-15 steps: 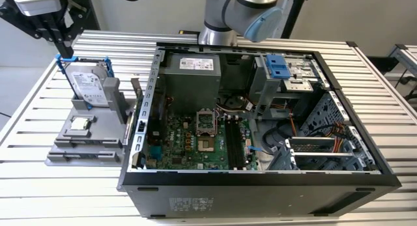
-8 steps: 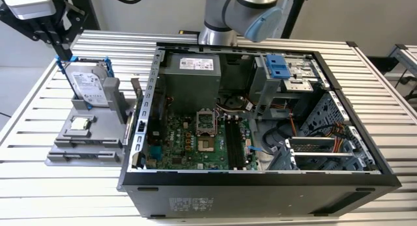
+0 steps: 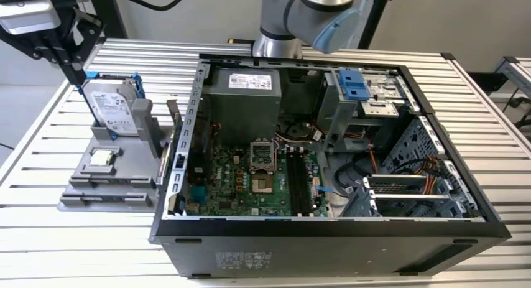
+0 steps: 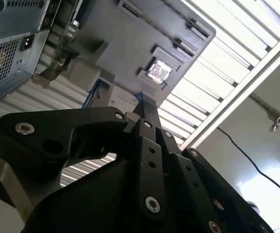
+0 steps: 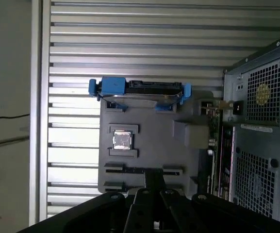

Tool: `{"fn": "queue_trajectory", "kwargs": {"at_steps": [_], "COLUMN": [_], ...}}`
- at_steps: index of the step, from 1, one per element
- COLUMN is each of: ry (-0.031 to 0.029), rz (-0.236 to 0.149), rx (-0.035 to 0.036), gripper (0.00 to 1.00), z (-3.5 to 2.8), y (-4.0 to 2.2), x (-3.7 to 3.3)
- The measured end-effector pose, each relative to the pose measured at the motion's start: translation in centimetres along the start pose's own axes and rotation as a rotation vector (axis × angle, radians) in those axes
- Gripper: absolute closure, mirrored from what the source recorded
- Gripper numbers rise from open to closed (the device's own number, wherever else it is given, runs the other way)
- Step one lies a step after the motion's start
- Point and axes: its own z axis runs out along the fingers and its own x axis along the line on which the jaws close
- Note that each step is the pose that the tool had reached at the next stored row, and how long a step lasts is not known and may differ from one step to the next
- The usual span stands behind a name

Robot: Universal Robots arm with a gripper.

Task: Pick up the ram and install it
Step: 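Reach for the ram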

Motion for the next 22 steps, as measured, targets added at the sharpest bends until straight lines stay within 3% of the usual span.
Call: {"fn": "queue_trajectory", "kwargs": {"at_steps": [18, 22], "ry": [-0.0006, -0.0007], "rz": [0.014, 0.015], "rx": [-0.0001, 0.0], "gripper": [1.0, 1.0], "z": [-0.1, -0.12], "y": [-4.42, -4.82], "x": [0.38, 0.4]}}
